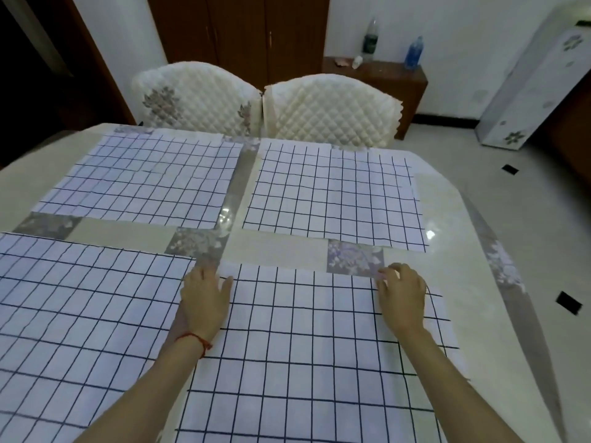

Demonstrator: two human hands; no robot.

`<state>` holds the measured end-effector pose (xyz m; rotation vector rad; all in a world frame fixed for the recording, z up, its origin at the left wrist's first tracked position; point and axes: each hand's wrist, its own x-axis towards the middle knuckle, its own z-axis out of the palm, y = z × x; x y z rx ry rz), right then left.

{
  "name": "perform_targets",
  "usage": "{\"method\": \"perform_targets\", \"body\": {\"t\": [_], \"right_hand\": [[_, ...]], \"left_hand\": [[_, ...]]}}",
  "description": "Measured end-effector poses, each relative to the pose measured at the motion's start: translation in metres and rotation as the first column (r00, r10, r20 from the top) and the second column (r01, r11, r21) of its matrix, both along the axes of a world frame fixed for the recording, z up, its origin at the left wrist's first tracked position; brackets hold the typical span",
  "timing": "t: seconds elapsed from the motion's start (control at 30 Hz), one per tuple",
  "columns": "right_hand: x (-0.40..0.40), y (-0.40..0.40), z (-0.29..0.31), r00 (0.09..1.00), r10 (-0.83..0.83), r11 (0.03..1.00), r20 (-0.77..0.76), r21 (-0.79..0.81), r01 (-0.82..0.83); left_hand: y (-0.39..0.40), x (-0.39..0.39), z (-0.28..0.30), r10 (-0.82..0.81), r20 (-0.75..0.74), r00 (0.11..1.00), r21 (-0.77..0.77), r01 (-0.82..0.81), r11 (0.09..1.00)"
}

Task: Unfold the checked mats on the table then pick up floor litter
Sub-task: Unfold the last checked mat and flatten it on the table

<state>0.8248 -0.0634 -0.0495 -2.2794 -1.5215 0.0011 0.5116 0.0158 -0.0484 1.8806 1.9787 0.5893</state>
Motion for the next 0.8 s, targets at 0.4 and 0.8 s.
{"method": "perform_targets", "body": {"t": [0.4, 0.8], "right_hand": [[-0.065, -0.038, -0.049, 0.999, 0.042, 0.935, -0.035, -0.352, -0.051], [-0.072, -0.033, -0.035, 0.996, 0.028, 0.939, -0.089, -0.339, -0.057]], "left_hand": [[-0.073, 0.068, -0.036, -0.419, -0.314, 0.852, -0.168, 0.385, 0.908], [-0.074, 0.069, -0.045, -0.394, -0.284, 0.874, -0.125, 0.373, 0.919]]}}
